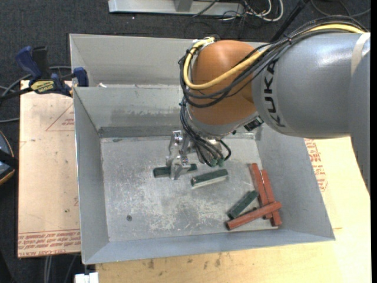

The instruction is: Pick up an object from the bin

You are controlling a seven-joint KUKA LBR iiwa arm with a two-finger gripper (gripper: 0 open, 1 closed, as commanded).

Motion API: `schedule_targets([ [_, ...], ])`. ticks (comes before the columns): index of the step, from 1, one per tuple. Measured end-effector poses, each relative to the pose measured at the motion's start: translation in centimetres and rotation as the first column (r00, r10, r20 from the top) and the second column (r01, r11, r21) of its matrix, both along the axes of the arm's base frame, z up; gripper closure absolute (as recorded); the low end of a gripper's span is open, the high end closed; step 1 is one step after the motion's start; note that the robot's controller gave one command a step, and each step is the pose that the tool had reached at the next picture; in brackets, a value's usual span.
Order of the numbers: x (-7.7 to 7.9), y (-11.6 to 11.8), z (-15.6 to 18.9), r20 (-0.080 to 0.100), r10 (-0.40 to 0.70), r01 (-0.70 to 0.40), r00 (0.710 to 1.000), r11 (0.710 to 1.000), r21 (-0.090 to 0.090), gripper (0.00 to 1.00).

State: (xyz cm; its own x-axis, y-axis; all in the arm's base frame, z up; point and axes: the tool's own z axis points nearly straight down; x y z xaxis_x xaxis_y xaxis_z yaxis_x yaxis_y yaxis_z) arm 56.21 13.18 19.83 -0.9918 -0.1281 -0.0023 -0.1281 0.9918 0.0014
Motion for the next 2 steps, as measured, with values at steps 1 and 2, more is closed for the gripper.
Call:
schedule_targets([
  [1, 0.0, 0.0, 0.0, 0.000, 0.000, 0.000, 1.000, 1.000, 0.000, 1.00],
  [2, 4.9, -7.5, 15.1, 0.006, 0.190, -0.190, 0.982, 0.982, -0.003, 1.00],
])
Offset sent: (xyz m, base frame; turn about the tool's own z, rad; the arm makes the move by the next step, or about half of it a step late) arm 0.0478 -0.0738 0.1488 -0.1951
